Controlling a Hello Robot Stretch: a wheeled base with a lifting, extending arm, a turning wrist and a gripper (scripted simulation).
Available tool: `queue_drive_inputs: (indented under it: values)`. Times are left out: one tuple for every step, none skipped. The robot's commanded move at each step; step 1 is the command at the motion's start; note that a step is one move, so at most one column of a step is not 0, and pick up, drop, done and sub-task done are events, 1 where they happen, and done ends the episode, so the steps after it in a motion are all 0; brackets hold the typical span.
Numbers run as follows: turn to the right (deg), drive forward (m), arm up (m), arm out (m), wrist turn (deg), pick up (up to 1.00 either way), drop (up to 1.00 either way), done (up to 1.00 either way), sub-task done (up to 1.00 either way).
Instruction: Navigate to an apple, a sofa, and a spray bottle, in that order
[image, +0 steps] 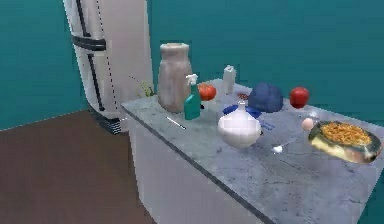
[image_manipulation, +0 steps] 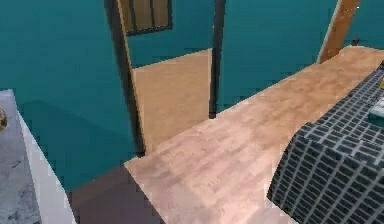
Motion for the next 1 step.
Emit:
queue_drive_inputs:
  values:
    - [0.0, 0.00, 0.00, 0.00, 0.0, 0.00, 0.00, 1.00, 0.00]
